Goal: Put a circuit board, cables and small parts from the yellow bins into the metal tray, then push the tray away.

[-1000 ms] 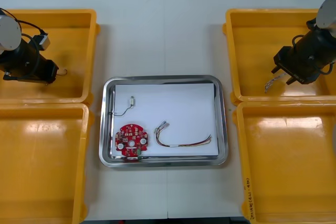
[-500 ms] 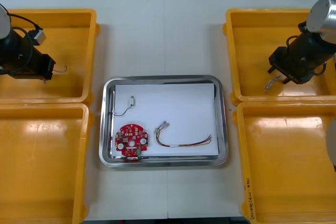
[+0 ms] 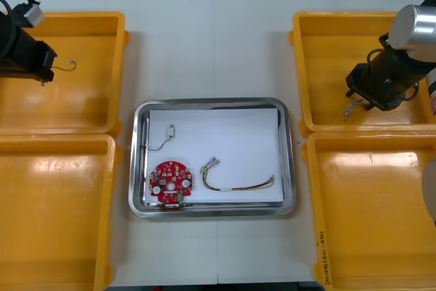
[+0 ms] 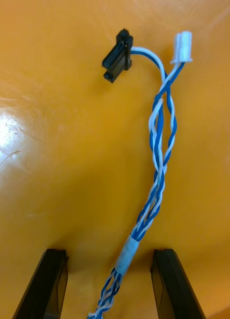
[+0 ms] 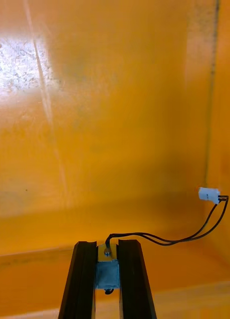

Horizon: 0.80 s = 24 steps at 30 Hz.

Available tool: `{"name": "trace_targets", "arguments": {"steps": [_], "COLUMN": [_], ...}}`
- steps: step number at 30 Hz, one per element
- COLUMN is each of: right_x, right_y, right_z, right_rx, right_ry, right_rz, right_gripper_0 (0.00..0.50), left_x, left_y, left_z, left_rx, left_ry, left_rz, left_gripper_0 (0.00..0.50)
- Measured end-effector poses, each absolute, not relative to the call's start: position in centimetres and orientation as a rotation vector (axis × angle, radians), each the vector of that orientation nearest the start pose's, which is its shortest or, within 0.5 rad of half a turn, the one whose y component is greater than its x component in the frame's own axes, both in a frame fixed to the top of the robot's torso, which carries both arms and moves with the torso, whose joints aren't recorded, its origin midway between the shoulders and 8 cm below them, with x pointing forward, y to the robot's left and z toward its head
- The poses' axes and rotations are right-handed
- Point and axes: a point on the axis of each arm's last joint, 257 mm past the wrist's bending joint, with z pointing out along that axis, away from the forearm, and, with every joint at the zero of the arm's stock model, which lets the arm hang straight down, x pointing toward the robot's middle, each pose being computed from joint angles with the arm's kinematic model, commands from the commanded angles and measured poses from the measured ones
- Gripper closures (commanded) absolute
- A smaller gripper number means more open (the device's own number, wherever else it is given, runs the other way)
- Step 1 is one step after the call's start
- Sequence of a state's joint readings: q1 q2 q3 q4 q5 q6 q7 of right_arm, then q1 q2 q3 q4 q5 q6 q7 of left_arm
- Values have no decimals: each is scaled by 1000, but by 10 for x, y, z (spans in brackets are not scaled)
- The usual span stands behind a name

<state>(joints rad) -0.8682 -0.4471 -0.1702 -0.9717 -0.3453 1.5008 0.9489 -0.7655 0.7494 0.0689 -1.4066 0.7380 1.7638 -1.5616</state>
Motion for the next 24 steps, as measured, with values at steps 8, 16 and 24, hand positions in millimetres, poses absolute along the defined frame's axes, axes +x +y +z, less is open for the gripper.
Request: {"name": "trace_targets", "arguments": {"steps": [8, 16, 24], "right_x": [580, 580, 580], "right_y": [-331, -331, -331], "right_z": [-236, -237, -236], "right_rx": [958, 958, 956], "right_ry": [2588, 2589, 2588], "right_rz": [218, 217, 218], "right_gripper_0": [500, 500, 500], "left_x": [506, 507, 495], "left_y": [346, 324, 282], "left_z": [-101, -73, -91], "left_rx": [-1, -116, 18], "left_ry": [2693, 2598, 2648], "left_rz": [-33, -58, -61], "left_gripper_0": [500, 500, 500]}}
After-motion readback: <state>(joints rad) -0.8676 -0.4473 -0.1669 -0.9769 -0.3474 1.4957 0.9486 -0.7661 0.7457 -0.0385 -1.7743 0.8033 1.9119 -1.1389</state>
